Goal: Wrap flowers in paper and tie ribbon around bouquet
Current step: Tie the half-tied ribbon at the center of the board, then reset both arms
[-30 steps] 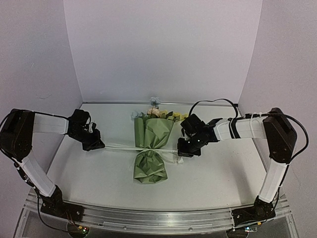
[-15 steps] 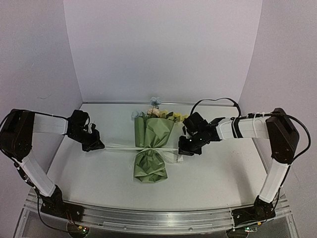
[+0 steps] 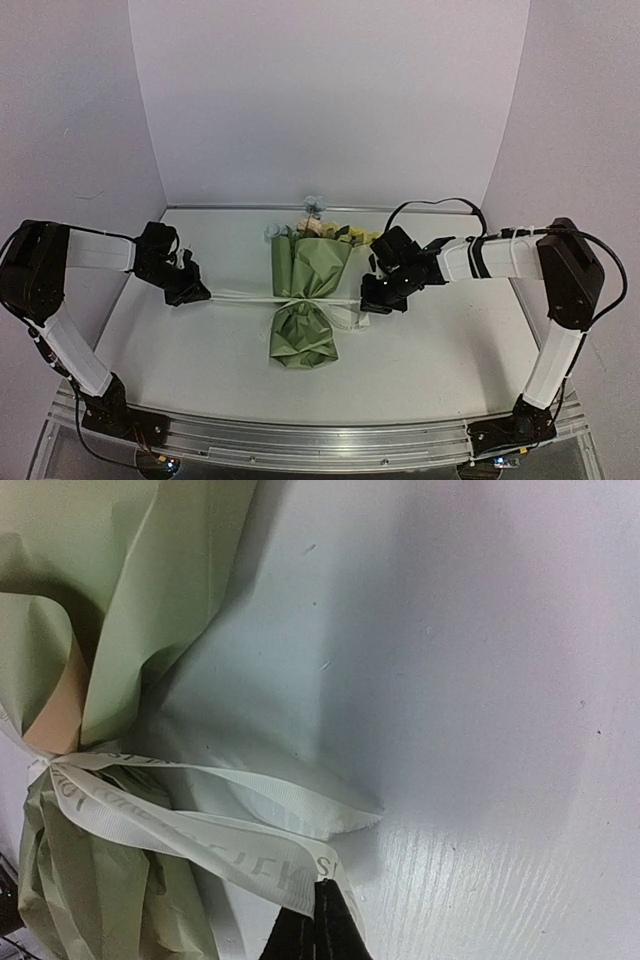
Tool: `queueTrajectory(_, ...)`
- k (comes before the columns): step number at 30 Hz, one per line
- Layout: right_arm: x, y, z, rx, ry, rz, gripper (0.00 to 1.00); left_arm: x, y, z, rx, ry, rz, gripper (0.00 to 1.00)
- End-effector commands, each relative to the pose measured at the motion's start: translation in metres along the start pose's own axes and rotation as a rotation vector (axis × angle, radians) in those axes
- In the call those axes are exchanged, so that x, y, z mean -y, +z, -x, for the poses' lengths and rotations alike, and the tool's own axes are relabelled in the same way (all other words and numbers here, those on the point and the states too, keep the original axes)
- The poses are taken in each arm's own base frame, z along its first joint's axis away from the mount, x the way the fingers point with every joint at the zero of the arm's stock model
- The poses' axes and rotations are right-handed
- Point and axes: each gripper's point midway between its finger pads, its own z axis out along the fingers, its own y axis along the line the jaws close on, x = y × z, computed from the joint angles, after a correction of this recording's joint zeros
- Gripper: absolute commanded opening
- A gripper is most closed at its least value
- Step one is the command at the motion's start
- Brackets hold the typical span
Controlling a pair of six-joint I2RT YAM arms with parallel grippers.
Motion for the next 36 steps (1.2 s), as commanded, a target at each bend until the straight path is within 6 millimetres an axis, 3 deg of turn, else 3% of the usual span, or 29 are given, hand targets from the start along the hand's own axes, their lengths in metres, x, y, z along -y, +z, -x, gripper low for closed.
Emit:
queueTrajectory(1,0.05,-0.024,0.006,0.005,0.07,-0.165,0.0,-0.027,-0.011,0.026,0.103,-0.014,0.093,0.0)
queueTrajectory(3,0.041,-0.028,0.01,0.011,0.06,-0.134,0.05,-0.006,-0.011,0.023,0.098,0.051,0.058,0.0)
queueTrajectory(7,0.028,-0.037,0.02,0.028,0.039,-0.091,0.3,0.03,-0.007,0.014,0.075,0.168,0.015,0.0)
queueTrajectory(9,0.023,-0.041,0.024,0.041,0.032,-0.078,0.38,0.04,-0.008,0.011,0.076,0.199,-0.004,0.05)
queueTrajectory(11,0.02,-0.046,0.029,0.055,0.028,-0.071,0.43,0.046,-0.011,0.011,0.086,0.21,-0.018,0.16)
queueTrajectory(13,0.018,-0.049,0.031,0.065,0.025,-0.067,0.46,0.051,-0.017,0.012,0.106,0.22,-0.029,0.34)
queueTrajectory(16,0.017,-0.052,0.034,0.077,0.024,-0.071,0.49,0.056,-0.031,0.019,0.16,0.224,-0.023,0.54)
queueTrajectory(22,0.018,-0.064,0.041,0.123,0.025,-0.083,0.62,0.076,-0.068,0.033,0.289,0.241,-0.059,0.73)
queueTrajectory(23,0.018,-0.067,0.044,0.135,0.026,-0.085,0.66,0.08,-0.073,0.035,0.306,0.246,-0.069,0.77)
queueTrajectory(26,0.015,-0.079,0.054,0.186,0.027,-0.084,0.97,0.094,-0.088,0.039,0.351,0.266,-0.111,0.94)
queueTrajectory(28,0.014,-0.089,0.061,0.226,0.03,-0.088,0.98,0.103,-0.098,0.043,0.381,0.28,-0.139,0.99)
queueTrajectory(36,0.026,-0.158,0.096,0.51,0.074,-0.144,0.98,0.134,-0.141,0.073,0.544,0.301,-0.172,1.0)
